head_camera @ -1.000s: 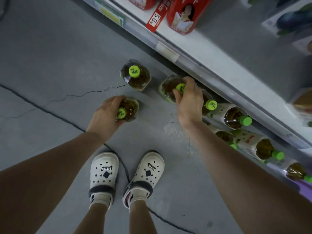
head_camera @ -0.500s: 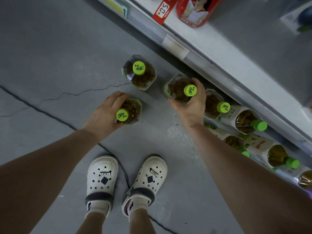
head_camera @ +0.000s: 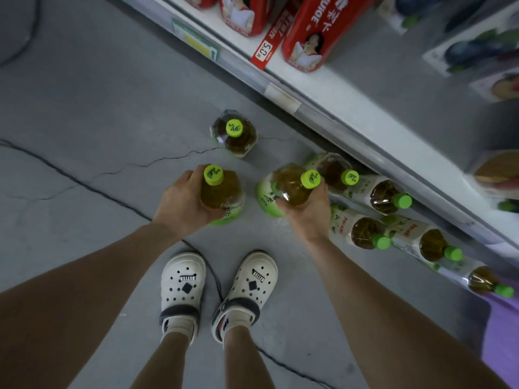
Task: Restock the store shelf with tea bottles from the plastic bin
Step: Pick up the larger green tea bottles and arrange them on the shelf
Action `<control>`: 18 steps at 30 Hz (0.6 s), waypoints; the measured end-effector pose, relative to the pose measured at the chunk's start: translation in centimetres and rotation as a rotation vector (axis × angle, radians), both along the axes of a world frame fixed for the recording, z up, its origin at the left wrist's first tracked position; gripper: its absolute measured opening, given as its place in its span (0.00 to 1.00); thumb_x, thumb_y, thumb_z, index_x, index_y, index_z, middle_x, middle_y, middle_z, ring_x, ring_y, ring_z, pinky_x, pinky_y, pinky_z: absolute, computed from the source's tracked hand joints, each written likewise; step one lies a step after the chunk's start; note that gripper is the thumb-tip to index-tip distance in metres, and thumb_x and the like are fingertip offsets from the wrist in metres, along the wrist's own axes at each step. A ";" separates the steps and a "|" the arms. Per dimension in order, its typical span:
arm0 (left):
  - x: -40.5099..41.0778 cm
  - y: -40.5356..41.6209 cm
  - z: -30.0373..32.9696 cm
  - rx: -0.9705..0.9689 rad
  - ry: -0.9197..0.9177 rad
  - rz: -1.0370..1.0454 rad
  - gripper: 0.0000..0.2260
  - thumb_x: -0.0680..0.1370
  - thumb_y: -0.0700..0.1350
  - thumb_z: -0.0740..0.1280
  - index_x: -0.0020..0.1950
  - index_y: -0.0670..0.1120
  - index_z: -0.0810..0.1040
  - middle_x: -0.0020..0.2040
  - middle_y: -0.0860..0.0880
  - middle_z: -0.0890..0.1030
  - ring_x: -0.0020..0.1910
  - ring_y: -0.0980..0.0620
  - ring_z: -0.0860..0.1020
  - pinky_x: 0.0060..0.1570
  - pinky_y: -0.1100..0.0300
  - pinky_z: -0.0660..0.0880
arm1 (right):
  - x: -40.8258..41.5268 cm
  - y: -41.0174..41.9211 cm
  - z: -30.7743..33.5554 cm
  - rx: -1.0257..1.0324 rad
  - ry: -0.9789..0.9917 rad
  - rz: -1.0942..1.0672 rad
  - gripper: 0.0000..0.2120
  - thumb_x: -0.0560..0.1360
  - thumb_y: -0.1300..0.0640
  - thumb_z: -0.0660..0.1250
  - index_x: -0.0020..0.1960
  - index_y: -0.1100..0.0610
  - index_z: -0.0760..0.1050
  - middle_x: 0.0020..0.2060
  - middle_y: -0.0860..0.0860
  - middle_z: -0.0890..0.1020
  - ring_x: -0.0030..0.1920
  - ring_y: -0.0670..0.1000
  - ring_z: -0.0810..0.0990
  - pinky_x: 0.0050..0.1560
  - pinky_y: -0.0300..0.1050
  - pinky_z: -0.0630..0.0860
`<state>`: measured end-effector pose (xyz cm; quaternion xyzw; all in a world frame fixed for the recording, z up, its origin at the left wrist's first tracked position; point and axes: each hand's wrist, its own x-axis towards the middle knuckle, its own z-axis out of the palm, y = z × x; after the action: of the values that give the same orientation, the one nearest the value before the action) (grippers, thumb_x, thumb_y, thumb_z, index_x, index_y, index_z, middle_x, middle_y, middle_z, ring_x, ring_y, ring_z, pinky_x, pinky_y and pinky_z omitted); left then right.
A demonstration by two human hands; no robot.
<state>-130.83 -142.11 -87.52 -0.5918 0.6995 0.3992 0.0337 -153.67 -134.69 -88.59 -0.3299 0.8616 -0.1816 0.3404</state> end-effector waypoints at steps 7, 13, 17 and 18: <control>0.5 0.8 12.0 0.122 0.065 0.059 0.42 0.59 0.58 0.76 0.70 0.47 0.69 0.57 0.42 0.77 0.54 0.40 0.76 0.56 0.49 0.75 | 1.4 6.6 13.1 0.075 -0.116 -0.115 0.40 0.60 0.42 0.78 0.67 0.51 0.67 0.59 0.51 0.78 0.58 0.53 0.79 0.59 0.54 0.77; 0.2 0.5 26.1 0.123 0.139 0.078 0.38 0.59 0.59 0.78 0.65 0.48 0.73 0.57 0.46 0.80 0.56 0.46 0.78 0.58 0.52 0.75 | 1.3 9.6 27.8 -0.027 -0.117 -0.220 0.38 0.61 0.43 0.80 0.65 0.50 0.68 0.57 0.48 0.79 0.57 0.50 0.79 0.58 0.47 0.76; -0.5 -0.1 36.2 0.136 0.226 0.048 0.36 0.59 0.54 0.81 0.64 0.48 0.73 0.57 0.49 0.81 0.55 0.50 0.79 0.58 0.57 0.75 | 1.2 9.8 38.3 -0.132 -0.102 -0.276 0.38 0.61 0.44 0.81 0.65 0.50 0.68 0.55 0.47 0.81 0.54 0.48 0.80 0.59 0.48 0.77; -0.7 -0.2 38.7 0.130 0.238 0.033 0.36 0.60 0.52 0.82 0.64 0.48 0.72 0.57 0.50 0.81 0.56 0.51 0.79 0.58 0.58 0.73 | 1.2 9.8 40.8 -0.163 -0.102 -0.282 0.39 0.60 0.43 0.81 0.65 0.49 0.67 0.55 0.47 0.81 0.54 0.48 0.80 0.59 0.49 0.77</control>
<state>-131.49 -142.28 -48.84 -0.5481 0.6615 0.5115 -0.0177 -152.47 -124.91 -47.77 -0.2227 0.8633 -0.3132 0.3271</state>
